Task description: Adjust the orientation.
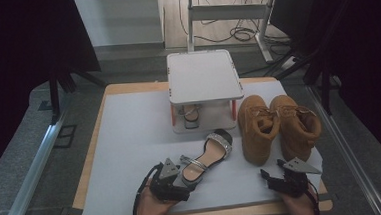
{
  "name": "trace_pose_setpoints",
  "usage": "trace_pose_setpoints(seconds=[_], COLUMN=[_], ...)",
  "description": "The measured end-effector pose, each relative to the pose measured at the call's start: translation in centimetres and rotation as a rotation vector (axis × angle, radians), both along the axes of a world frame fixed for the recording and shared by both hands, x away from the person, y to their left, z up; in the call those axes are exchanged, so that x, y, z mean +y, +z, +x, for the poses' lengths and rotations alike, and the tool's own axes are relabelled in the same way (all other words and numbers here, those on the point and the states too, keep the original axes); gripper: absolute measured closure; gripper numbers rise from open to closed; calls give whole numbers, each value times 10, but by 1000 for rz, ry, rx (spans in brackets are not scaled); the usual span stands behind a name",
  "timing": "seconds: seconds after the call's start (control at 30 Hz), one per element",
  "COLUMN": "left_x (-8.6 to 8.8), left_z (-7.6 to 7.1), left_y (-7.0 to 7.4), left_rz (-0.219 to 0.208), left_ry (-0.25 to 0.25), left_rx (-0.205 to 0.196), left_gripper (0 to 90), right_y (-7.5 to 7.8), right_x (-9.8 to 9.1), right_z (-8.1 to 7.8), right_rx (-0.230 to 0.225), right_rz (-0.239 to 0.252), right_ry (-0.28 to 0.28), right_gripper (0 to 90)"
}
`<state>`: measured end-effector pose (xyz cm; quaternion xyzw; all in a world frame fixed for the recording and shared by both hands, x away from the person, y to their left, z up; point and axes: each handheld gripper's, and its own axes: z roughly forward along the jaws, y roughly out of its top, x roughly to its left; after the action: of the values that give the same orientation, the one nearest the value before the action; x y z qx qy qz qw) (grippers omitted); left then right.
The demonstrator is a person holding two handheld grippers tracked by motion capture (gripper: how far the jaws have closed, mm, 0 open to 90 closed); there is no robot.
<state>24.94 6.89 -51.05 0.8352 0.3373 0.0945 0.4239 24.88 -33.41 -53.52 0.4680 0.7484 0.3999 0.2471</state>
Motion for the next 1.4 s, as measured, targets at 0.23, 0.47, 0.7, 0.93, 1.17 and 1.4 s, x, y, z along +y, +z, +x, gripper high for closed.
trace_pose_setpoints(seconds=[0.23,0.47,0.7,0.93,1.17,1.4], left_x=[-15,-24,-30,-40,-43,-43], left_z=[6,10,18,25,28,27], left_y=[-3,-10,-9,-6,-3,-3], left_rz=[25,61,68,73,87,84], left_ry=[1,12,22,26,30,38], left_rx=[10,38,47,58,70,60], left_gripper=[229,255,286,333,372,386], right_y=[0,0,0,0,0,0], right_x=[0,0,0,0,0,0], right_z=[0,0,0,0,0,0], right_rx=[0,0,0,0,0,0], right_rz=[0,0,0,1,1,1], right_ry=[0,0,0,0,0,0], right_gripper=[215,215,215,215,216,215])
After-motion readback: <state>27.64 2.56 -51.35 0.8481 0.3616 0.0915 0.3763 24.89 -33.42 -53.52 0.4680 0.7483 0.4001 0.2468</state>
